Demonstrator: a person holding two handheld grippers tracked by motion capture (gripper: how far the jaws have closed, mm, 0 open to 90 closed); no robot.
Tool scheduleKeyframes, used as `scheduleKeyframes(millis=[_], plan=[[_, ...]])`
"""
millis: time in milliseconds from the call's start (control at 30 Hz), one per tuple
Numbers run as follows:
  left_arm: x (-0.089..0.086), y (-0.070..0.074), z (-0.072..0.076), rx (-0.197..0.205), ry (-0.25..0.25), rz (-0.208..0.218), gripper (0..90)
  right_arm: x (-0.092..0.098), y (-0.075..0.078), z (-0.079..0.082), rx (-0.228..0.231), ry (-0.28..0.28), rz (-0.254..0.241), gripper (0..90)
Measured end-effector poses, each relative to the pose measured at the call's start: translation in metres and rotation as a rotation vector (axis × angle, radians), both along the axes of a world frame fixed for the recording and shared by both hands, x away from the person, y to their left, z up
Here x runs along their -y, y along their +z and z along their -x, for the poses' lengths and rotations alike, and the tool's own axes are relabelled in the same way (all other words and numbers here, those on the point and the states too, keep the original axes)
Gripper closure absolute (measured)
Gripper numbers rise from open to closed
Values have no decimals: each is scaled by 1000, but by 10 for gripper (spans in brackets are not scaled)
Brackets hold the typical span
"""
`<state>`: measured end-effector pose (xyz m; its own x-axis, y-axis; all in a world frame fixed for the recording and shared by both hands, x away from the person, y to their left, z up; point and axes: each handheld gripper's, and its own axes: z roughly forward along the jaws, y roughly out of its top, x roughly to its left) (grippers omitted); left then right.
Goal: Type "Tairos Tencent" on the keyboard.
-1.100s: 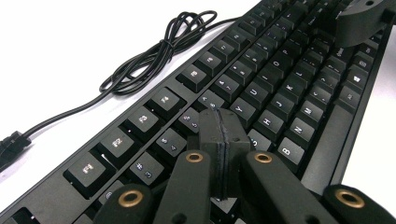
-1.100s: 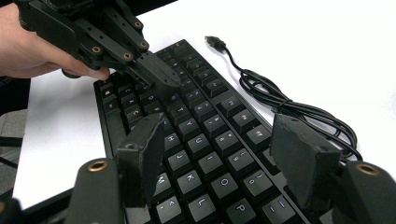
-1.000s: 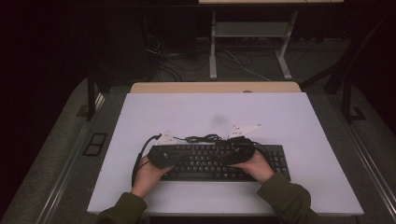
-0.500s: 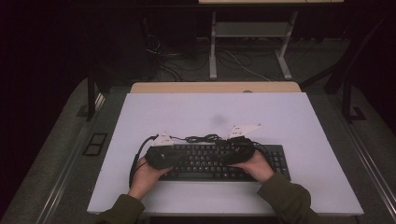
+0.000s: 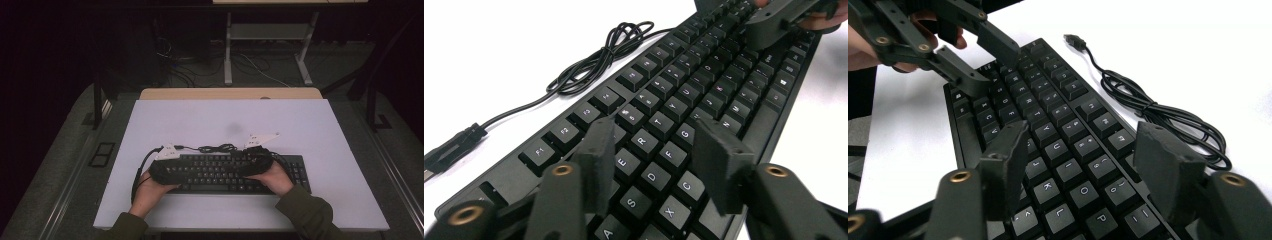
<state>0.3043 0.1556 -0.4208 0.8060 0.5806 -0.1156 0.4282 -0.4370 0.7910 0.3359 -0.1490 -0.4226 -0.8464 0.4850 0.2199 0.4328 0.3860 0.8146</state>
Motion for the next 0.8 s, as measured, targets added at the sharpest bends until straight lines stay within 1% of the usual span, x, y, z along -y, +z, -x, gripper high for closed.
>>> scheduleKeyframes(millis=[67,133,367,467,600,800], plan=[[0,0,2,3,3,9,439,0,-1,0,1,-1,8,422],[-1,-1,3,11,-1,5,401,-1,-1,0,1,2,15,440],[0,-4,4,5,-7,10,308,-1,-4,0,-3,2,42,568],[0,-5,4,1,-4,8,294,-1,-6,0,-13,2,52,637],[-2,-6,3,0,1,10,282,-2,-7,0,-12,13,70,724],[-2,-7,3,-2,1,11,273,-3,-9,1,-8,25,90,798]])
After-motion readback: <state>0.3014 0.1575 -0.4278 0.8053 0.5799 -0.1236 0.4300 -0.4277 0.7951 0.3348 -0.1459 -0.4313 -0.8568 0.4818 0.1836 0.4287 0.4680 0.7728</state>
